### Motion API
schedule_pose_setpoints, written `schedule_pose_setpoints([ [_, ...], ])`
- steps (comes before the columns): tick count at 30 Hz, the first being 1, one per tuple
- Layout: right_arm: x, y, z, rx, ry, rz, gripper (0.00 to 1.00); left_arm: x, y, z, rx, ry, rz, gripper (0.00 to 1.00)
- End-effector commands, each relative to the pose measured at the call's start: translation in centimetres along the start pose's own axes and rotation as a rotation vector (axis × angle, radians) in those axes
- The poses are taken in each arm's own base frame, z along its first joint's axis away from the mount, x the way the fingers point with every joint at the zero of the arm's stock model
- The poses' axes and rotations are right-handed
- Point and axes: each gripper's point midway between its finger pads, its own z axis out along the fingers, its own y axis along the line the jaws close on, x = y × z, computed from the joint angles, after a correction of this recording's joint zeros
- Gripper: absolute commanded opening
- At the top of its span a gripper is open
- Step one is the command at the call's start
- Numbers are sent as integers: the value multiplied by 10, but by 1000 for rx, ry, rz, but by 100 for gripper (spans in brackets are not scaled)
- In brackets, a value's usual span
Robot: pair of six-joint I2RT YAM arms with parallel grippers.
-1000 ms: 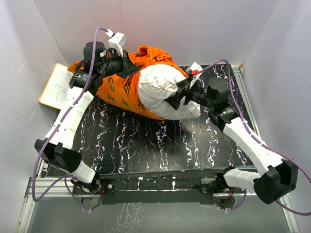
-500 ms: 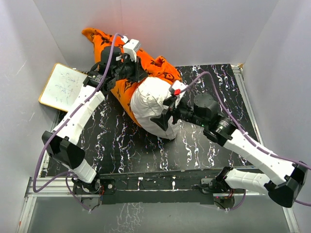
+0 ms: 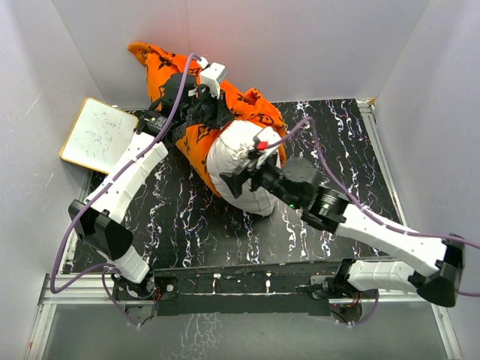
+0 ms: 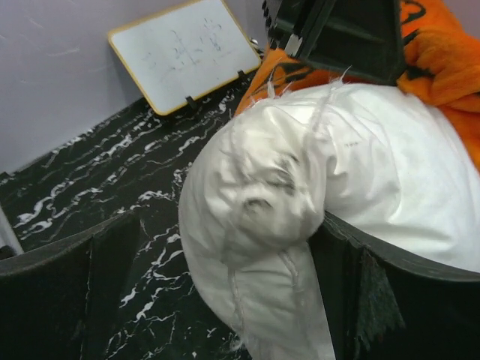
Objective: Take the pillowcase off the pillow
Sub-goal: Remove the pillow from the pillowcase.
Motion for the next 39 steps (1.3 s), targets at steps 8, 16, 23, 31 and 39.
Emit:
schedule_pose_setpoints([
  [8,21,-62,41,422,37,-191,99,-25,-14,-37,2,-84,87,0],
  [16,23,-103,29,438,2,-55,99,-22,-12,-65,-29,-94,169,0],
  [23,46,-80,59,285,81,-55,56,-25,-16,-70,-21,-96,182,0],
  [31,44,-97,8,335,-78,98,8,-33,27,-72,-239,-134,335,0],
  [39,30,-150,-50,413,-230,310,8,-19,93,-76,-475,-104,401,0],
])
